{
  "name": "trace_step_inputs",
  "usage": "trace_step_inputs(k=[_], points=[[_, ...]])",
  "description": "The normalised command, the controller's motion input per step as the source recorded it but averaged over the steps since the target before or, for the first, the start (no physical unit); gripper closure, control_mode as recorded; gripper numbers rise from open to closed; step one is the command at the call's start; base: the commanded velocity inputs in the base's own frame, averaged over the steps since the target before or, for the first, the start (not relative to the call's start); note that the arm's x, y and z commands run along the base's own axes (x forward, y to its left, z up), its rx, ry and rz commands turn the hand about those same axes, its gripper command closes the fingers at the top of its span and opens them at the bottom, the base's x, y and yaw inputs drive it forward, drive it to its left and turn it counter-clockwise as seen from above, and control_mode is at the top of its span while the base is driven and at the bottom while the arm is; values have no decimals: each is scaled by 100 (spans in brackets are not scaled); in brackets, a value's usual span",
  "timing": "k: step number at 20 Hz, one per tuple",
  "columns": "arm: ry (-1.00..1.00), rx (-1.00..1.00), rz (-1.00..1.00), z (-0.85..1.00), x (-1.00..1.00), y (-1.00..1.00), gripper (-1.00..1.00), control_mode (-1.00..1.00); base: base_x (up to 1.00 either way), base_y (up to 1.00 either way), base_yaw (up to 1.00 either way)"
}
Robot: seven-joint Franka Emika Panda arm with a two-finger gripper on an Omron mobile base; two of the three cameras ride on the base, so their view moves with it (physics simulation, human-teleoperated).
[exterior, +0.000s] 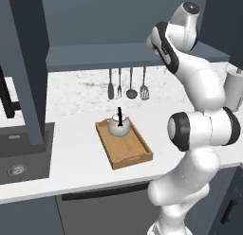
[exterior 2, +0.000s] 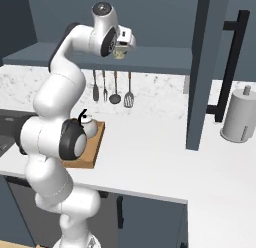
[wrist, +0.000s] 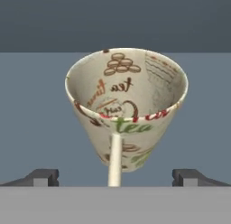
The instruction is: Pick the kettle from the counter and place it on the tray. Then pick the mug from the cabinet and place it on the tray. Then close the cabinet doors.
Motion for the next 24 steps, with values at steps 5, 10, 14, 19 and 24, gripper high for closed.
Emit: trace_step_inputs(k=[5, 10, 14, 19, 24], points=[[-9, 0, -1, -6, 20, 0, -100, -100, 0, 0, 0], [-16, 0, -5, -12, 0, 0, -100, -100, 0, 0, 0], [-12, 0, -13, -20, -2, -1, -100, -100, 0, 0, 0], [-8, 0, -15, -18, 0, 0, -100, -100, 0, 0, 0], [-1, 0, -6, -1, 9, 0, -100, -100, 0, 0, 0]])
